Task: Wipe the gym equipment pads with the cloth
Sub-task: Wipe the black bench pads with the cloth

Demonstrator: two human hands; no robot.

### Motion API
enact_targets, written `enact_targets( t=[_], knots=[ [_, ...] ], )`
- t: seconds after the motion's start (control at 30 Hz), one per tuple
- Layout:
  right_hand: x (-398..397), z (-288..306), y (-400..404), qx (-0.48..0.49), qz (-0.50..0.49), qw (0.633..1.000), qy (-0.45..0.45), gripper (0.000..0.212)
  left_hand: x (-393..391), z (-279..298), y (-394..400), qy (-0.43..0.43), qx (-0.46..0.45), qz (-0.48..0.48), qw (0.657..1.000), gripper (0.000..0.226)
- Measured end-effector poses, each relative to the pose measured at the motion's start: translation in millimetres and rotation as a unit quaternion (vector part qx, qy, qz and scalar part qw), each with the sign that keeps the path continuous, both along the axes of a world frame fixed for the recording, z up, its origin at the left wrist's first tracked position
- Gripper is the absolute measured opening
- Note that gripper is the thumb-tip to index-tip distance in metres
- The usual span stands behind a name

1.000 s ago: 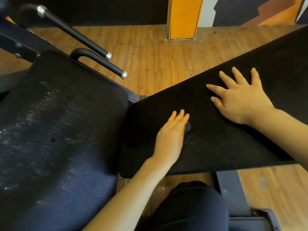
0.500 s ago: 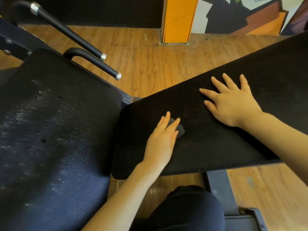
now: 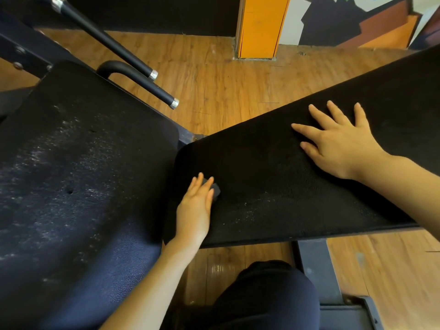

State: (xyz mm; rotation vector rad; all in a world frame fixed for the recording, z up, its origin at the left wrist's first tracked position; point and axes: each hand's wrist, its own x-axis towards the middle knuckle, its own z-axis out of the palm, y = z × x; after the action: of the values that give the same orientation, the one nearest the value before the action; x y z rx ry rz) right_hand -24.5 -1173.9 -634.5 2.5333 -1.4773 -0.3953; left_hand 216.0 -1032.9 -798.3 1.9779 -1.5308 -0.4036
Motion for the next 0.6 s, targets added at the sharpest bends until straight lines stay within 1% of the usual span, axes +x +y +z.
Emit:
enact_targets(
  t=[0.07, 0.13, 0.2, 0.27, 0.3, 0.33, 0.4, 0.5, 0.6],
  knots=[
    [-9.0, 5.5, 6.0, 0.001, 0.001, 1.0, 0.005, 0.056, -28.9, 13.2, -9.9, -0.012, -0.027, -0.043, 0.999, 0.04],
    [-22.5, 11.2, 13.4, -0.003, -0.01, 1.0, 0.017, 0.057, -72.9, 34.8, -21.2, -0.038, -0.086, -0.092, 0.991, 0.044],
    [-35.5, 15.9, 19.8, -0.009, -0.025, 0.999, 0.028, 0.059, -122.3, 60.2, -29.1, -0.03, -0.151, -0.157, 0.976, 0.046],
    [-42.6, 17.9, 24.3, -0.019, -0.031, 0.999, 0.032, 0.06, -152.5, 80.9, -31.4, -0.02, -0.183, -0.198, 0.963, 0.053],
    [-44.3, 17.5, 25.9, -0.028, -0.028, 0.999, 0.03, 0.059, -156.4, 85.9, -30.7, -0.023, -0.183, -0.199, 0.962, 0.056],
    [-45.2, 15.9, 27.0, -0.037, -0.024, 0.999, 0.026, 0.057, -153.8, 85.7, -28.6, -0.032, -0.18, -0.192, 0.964, 0.052],
    [-45.7, 14.4, 27.0, -0.042, -0.026, 0.999, 0.019, 0.06, -136.6, 77.0, -22.0, -0.039, -0.161, -0.174, 0.971, 0.043],
    [-48.0, 13.5, 25.8, -0.041, -0.018, 0.999, 0.014, 0.063, -103.0, 57.5, -7.5, -0.051, -0.105, -0.149, 0.982, 0.043],
    [-49.4, 11.8, 26.0, -0.049, -0.015, 0.999, 0.001, 0.064, -52.3, 25.1, 14.0, -0.058, -0.035, -0.118, 0.991, 0.046]
  ],
)
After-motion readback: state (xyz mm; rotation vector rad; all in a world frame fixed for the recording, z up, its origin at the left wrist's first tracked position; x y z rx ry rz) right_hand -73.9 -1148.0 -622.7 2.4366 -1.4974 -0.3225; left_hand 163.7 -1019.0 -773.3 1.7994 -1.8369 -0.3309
